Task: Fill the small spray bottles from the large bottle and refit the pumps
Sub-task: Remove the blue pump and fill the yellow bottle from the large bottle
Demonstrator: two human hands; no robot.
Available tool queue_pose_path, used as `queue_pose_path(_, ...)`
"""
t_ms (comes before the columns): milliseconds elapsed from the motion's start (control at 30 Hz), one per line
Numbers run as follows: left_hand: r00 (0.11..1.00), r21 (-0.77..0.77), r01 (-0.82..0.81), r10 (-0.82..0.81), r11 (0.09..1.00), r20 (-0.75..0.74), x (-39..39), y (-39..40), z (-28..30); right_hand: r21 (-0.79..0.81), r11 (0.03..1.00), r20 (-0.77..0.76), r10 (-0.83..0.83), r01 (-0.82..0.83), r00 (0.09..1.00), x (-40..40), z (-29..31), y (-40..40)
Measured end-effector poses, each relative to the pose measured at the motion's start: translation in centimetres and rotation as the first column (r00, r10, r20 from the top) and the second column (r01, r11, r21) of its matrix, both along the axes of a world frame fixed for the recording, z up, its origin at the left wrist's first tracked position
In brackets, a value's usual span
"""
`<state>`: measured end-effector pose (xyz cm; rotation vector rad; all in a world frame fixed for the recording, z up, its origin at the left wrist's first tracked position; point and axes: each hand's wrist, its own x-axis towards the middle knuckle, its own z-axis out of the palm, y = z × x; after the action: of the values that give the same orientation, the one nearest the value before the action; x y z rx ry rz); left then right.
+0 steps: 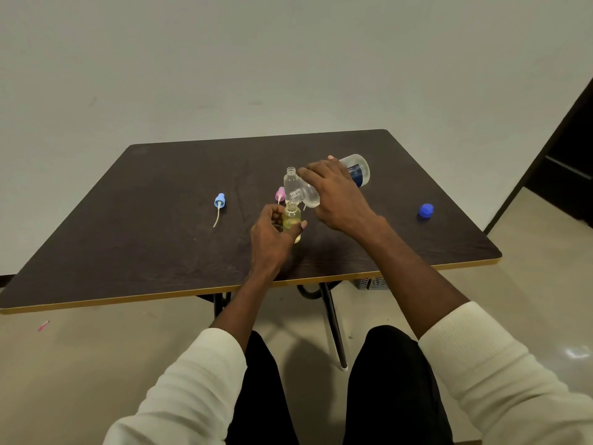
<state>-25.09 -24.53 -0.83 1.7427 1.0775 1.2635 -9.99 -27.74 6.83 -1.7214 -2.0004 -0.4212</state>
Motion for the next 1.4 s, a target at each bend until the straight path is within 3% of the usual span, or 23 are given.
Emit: queue_pose_path(1400, 1.000, -0.024, -0.007, 0.007, 1.000, -0.003, -0.02, -0.18, 0.20, 0.007, 1.000, 0.009, 0.007, -0.007, 1.000, -0.31, 0.03, 0.25)
